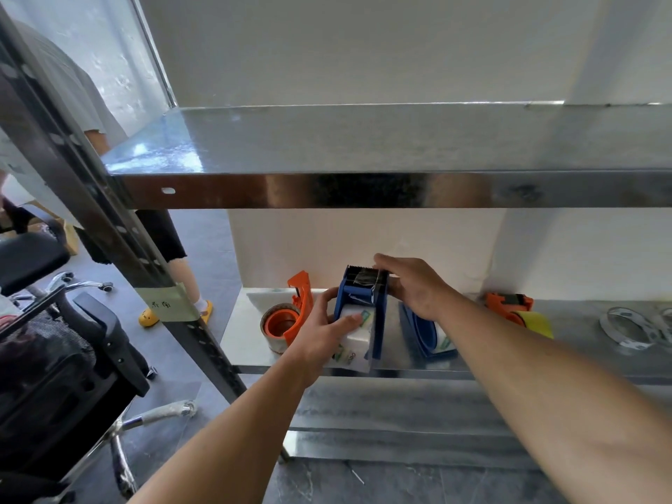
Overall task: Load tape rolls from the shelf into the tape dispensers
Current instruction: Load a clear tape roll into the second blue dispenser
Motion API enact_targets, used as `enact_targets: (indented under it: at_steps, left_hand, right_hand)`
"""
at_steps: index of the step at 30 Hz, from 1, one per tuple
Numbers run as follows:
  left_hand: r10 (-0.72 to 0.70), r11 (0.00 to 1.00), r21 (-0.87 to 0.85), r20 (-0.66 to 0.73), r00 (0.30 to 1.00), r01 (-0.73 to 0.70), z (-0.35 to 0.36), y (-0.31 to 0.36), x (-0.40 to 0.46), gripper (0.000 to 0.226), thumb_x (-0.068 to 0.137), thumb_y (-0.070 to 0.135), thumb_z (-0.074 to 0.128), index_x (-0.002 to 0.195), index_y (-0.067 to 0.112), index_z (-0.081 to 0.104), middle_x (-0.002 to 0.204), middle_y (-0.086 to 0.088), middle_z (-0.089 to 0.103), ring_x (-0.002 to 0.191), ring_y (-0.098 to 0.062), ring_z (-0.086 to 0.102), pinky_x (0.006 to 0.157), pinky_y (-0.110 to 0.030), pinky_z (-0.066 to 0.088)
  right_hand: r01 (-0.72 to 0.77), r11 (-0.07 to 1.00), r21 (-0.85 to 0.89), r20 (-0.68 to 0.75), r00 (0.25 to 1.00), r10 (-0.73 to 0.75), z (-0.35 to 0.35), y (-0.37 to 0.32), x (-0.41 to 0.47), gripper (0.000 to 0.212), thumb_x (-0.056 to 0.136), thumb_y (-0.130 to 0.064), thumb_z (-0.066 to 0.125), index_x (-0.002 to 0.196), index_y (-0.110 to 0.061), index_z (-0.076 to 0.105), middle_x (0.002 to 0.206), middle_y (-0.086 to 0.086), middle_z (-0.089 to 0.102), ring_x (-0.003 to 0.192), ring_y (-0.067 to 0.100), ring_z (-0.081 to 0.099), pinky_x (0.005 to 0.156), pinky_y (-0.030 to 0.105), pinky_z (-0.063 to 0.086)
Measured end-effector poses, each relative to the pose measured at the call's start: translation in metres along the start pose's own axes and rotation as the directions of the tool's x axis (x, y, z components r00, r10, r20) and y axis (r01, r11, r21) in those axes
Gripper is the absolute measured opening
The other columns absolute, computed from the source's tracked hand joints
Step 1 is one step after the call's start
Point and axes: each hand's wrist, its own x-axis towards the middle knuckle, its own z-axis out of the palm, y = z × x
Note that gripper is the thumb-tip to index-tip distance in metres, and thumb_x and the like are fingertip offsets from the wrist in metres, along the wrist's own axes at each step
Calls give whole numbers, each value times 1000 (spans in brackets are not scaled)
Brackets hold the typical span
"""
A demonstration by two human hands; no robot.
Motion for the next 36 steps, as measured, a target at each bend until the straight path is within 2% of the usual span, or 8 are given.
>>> enact_targets:
  at_steps: [4, 6, 10, 14, 19, 24, 29, 36]
  left_hand:
    - [6, 999, 49, 47, 999, -9, 2, 4, -4, 61, 91, 20, 69, 136, 44, 36, 110, -8, 69, 93, -27, 71, 74, -37, 58]
    - [-8, 998, 58, 78, 997, 4, 4, 4, -5, 63, 90, 15, 69, 133, 47, 36, 112, -8, 68, 98, -28, 70, 81, -43, 58]
    - [-11, 999, 38, 93, 996, 8, 5, 3, -6, 67, 87, 10, 71, 124, 55, 38, 116, -13, 67, 108, -35, 65, 98, -59, 50]
    - [19, 997, 70, 134, 991, -29, 3, 8, -7, 71, 85, 9, 73, 120, 59, 38, 118, -13, 64, 109, -35, 64, 99, -56, 50]
    - [24, 997, 68, 184, 983, -37, -2, 5, -12, 81, 82, 0, 72, 120, 62, 36, 125, -11, 58, 114, -33, 60, 99, -50, 52]
    - [13, 998, 59, 190, 982, -25, -5, 7, -9, 86, 80, -3, 71, 129, 56, 33, 125, -12, 59, 114, -33, 60, 100, -52, 51]
    - [-11, 997, 80, 47, 999, 7, -5, 7, 0, 68, 88, 17, 72, 139, 44, 37, 119, -5, 65, 107, -27, 66, 97, -52, 53]
    - [16, 998, 58, -47, 999, -13, 0, 3, 4, 62, 88, 29, 72, 139, 42, 41, 120, -4, 66, 104, -27, 68, 95, -51, 54]
  right_hand:
    - [61, 974, -218, -67, 995, -77, -2, 2, 0, 8, 84, -17, 74, 82, -11, 69, 91, 13, 69, 94, 30, 65, 89, 44, 53]
    - [86, 948, -305, -91, 989, -119, -3, 1, 4, 17, 82, -17, 75, 68, -20, 65, 91, 18, 69, 91, 33, 65, 91, 52, 52]
    - [151, 882, -445, -86, 974, -210, 1, -5, 5, 16, 86, -24, 70, 77, -13, 64, 96, 19, 68, 87, 27, 62, 87, 46, 53]
    - [118, 916, -383, -184, 962, -201, 2, -7, 7, 18, 88, -31, 67, 74, -20, 63, 93, 1, 71, 92, 29, 67, 83, 49, 55]
    - [90, 945, -314, -230, 959, -168, 2, -10, 8, 14, 92, -25, 63, 81, -17, 60, 88, 5, 72, 77, 22, 65, 69, 37, 55]
    - [83, 958, -273, -266, 951, -158, 6, -9, 10, 13, 92, -26, 63, 83, -17, 61, 89, 5, 71, 79, 21, 64, 70, 37, 54]
    - [108, 950, -292, -219, 960, -176, 12, -12, 7, 19, 91, -28, 66, 77, -18, 60, 87, 5, 67, 73, 16, 58, 56, 24, 47]
    - [-8, 1000, -26, -117, 993, 5, 8, -12, 5, 35, 86, -42, 70, 87, -7, 66, 86, 10, 64, 86, 26, 66, 84, 39, 56]
